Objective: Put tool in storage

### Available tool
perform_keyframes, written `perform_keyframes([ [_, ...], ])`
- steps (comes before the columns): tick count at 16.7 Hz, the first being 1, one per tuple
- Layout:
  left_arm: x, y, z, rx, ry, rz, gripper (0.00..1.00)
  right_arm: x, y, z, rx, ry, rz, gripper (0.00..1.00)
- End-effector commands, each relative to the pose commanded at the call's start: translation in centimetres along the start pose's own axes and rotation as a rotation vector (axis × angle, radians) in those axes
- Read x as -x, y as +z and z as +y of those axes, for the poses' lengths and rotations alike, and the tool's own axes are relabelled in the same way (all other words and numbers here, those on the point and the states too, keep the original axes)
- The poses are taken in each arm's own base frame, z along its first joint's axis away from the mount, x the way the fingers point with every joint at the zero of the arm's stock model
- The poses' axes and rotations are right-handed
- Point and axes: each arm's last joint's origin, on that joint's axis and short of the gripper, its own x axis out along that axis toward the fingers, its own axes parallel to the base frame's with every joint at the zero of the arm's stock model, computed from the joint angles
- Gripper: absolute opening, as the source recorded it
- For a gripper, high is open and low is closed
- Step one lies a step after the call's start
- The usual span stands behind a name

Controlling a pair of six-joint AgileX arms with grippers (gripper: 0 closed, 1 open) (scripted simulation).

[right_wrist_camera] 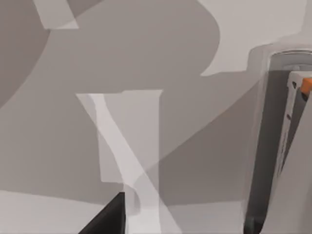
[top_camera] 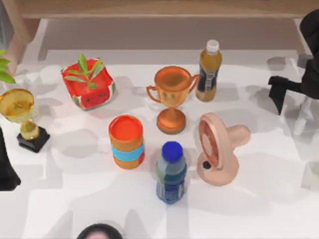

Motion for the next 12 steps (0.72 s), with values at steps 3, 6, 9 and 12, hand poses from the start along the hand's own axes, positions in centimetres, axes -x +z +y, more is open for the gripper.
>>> perform_keyframes([
  [3, 0.0, 0.0, 0.0, 0.0, 0.0, 0.0, 1.0, 0.0, 0.0, 0.0, 0.0, 0.0, 0.0, 0.55],
  [6, 0.0, 0.0, 0.0, 0.0, 0.0, 0.0, 1.0, 0.0, 0.0, 0.0, 0.0, 0.0, 0.0, 0.32],
  [9, 0.0, 0.0, 0.0, 0.0, 0.0, 0.0, 1.0, 0.0, 0.0, 0.0, 0.0, 0.0, 0.0, 0.1],
  [12, 0.0, 0.0, 0.0, 0.0, 0.0, 0.0, 1.0, 0.0, 0.0, 0.0, 0.0, 0.0, 0.0, 0.0],
])
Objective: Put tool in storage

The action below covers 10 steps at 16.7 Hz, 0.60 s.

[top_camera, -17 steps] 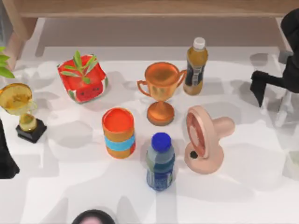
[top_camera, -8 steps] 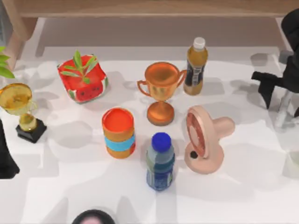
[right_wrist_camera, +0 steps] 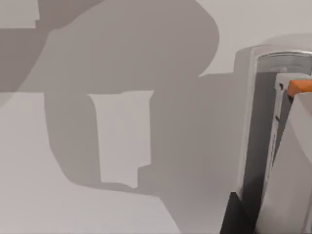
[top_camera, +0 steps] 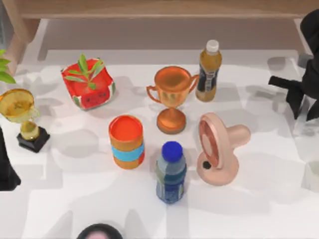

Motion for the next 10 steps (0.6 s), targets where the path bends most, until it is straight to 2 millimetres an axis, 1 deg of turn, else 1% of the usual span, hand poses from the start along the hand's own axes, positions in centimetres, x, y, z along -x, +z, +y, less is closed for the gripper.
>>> perform_keyframes([
  [8, 0.0, 0.0, 0.0, 0.0, 0.0, 0.0, 1.0, 0.05, -0.09, 0.22, 0.002, 0.002, 0.0, 0.0],
  [10, 0.0, 0.0, 0.0, 0.0, 0.0, 0.0, 1.0, 0.89, -0.29, 0.73, 0.003, 0.007, -0.005, 0.0],
])
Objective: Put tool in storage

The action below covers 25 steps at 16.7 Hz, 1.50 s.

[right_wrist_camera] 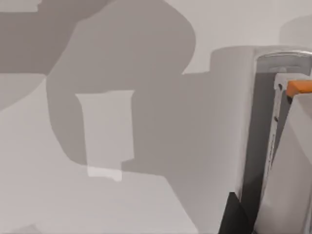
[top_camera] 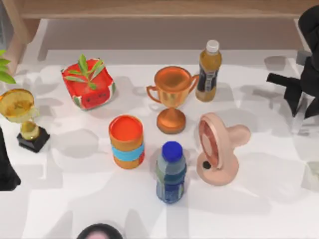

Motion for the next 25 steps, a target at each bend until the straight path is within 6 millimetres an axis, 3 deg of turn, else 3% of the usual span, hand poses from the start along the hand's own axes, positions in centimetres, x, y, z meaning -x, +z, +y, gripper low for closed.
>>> perform_keyframes([
  [4, 0.0, 0.0, 0.0, 0.0, 0.0, 0.0, 1.0, 1.9, 0.1, -0.5, -0.002, -0.009, 0.007, 0.0],
  [10, 0.0, 0.0, 0.0, 0.0, 0.0, 0.0, 1.0, 2.3, 0.1, -0.3, 0.007, -0.006, 0.002, 0.0],
  [12, 0.0, 0.0, 0.0, 0.0, 0.0, 0.0, 1.0, 4.2, 0.0, 0.4, 0.034, 0.006, -0.034, 0.0],
  [15, 0.0, 0.0, 0.0, 0.0, 0.0, 0.0, 1.0, 8.9, 0.2, 0.1, 0.072, 0.026, -0.116, 0.0],
  [18, 0.0, 0.0, 0.0, 0.0, 0.0, 0.0, 1.0, 13.9, 1.1, -2.4, 0.087, 0.039, -0.201, 0.0],
  [21, 0.0, 0.0, 0.0, 0.0, 0.0, 0.0, 1.0, 17.3, 2.7, -6.7, 0.088, 0.034, -0.258, 0.0],
  [23, 0.0, 0.0, 0.0, 0.0, 0.0, 0.0, 1.0, 17.7, 4.6, -9.8, 0.093, 0.02, -0.27, 0.0],
  [25, 0.0, 0.0, 0.0, 0.0, 0.0, 0.0, 1.0, 16.8, 6.7, -12.7, 0.115, 0.006, -0.264, 0.0],
])
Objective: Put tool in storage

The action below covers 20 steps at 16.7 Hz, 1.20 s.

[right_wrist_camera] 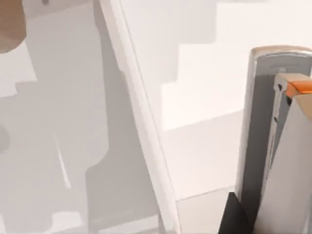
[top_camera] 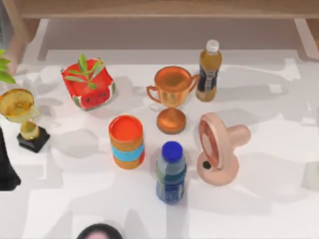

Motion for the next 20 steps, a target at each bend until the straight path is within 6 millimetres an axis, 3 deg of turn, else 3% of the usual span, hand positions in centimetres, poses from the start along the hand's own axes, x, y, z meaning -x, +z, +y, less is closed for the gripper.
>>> perform_keyframes([
  [5, 0.0, 0.0, 0.0, 0.0, 0.0, 0.0, 1.0, -6.8, 2.5, -5.1, 0.132, -0.001, 0.088, 0.0],
  [10, 0.0, 0.0, 0.0, 0.0, 0.0, 0.0, 1.0, -13.6, 2.2, -6.2, 0.26, 0.017, 0.254, 0.0],
  [20, 0.0, 0.0, 0.0, 0.0, 0.0, 0.0, 1.0, -14.3, 2.2, -6.2, 0.309, 0.045, 0.256, 0.0],
])
